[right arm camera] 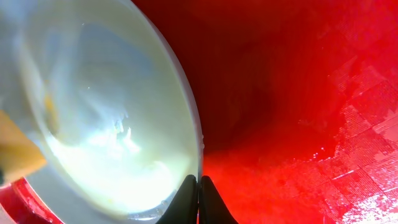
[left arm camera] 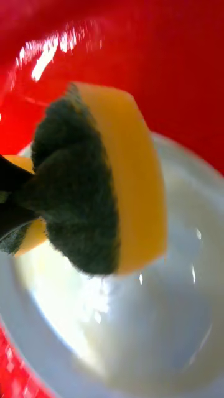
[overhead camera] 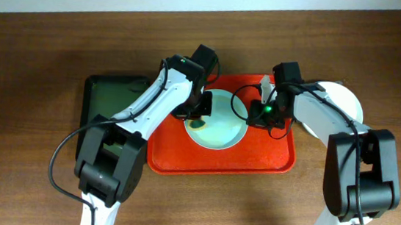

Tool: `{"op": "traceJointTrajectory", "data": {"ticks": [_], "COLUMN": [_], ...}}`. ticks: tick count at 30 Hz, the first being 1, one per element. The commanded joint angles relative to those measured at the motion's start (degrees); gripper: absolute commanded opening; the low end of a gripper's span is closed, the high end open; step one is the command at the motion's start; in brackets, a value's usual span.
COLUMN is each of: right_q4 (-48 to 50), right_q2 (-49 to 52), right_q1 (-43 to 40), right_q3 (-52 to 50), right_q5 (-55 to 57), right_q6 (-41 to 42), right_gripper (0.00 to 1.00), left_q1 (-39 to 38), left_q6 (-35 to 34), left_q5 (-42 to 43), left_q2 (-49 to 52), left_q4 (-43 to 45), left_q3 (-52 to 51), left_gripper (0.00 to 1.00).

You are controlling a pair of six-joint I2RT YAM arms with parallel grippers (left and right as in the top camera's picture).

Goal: Clean dirty plates on tray and stack at the side
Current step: 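Scrub the blue plate with the sponge in the left gripper while right holds plate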

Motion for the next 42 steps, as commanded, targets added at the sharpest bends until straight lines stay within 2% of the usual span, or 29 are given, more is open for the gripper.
{"op": "traceJointTrajectory", "data": {"ticks": [1, 5, 10, 12, 15, 17, 20, 23, 27, 30, 33, 35, 40, 42], "right_q4": [0.0, -0.1, 0.0, 0.0, 0.0, 0.0, 0.0, 0.0, 0.0, 0.0, 0.2, 0.3, 0.4, 0.4], "right_q2": [1.1, 1.1, 1.1, 1.1, 1.1, 1.1, 1.1, 1.1, 1.1, 1.1, 1.1, 1.1, 1.1, 1.1], "right_q1": [1.8, 1.9, 1.9, 1.9, 1.9, 1.9, 1.9, 1.9, 1.9, 1.9, 1.9, 1.9, 1.9, 1.9], "right_q3": [-0.7, -0.7, -0.7, -0.7, -0.7, -0.7, -0.7, -0.7, -0.7, -0.7, -0.7, -0.7, -0.7, -0.7], "right_q5": [0.5, 0.5, 0.5, 0.5, 0.5, 0.5, 0.5, 0.5, 0.5, 0.5, 0.5, 0.5, 0.5, 0.5], "right_q6": [-0.2, -0.2, -0.2, -0.2, -0.2, -0.2, -0.2, -0.2, -0.2, -0.2, -0.2, -0.2, -0.2, -0.2], "right_gripper": [0.04, 0.04, 0.04, 0.04, 0.04, 0.04, 0.04, 0.04, 0.04, 0.04, 0.04, 0.04, 0.04, 0.04], "left_q1": [-1.4, -2.4, -2.4, -2.2, -1.2, -1.1, -1.5, -2.2, -3.0, -3.0, -3.0, -2.5, -0.2, 0.2], "left_q6": [-0.9, -0.9, 9.7, 12.2, 11.9, 8.2, 6.7, 2.8, 1.8, 2.7, 7.4, 8.8, 8.7, 6.2], "left_q5": [-7.0, -5.9, 13.3, 18.5, 15.9, 8.0, 0.3, -5.5, -4.5, 3.1, 13.4, 16.3, 15.2, 8.0], "left_q2": [0.3, 6.8, 8.5, 8.0, 5.3, 4.0, 4.3, 4.3, 4.4, 4.4, 4.4, 4.2, -0.2, -1.9], "left_q4": [0.2, 0.2, 0.4, -0.4, -4.2, -5.6, -7.5, -5.6, 1.8, 5.0, 6.6, 5.8, 3.1, 3.1], "left_q3": [0.1, -0.3, 1.4, 4.3, 10.2, 10.7, 9.3, 4.0, -4.8, -8.2, -8.0, -5.9, 2.5, 3.4], "left_gripper": [0.00, 0.00, 0.00, 0.00, 0.00, 0.00, 0.00, 0.00, 0.00, 0.00, 0.00, 0.00, 0.00, 0.00]}}
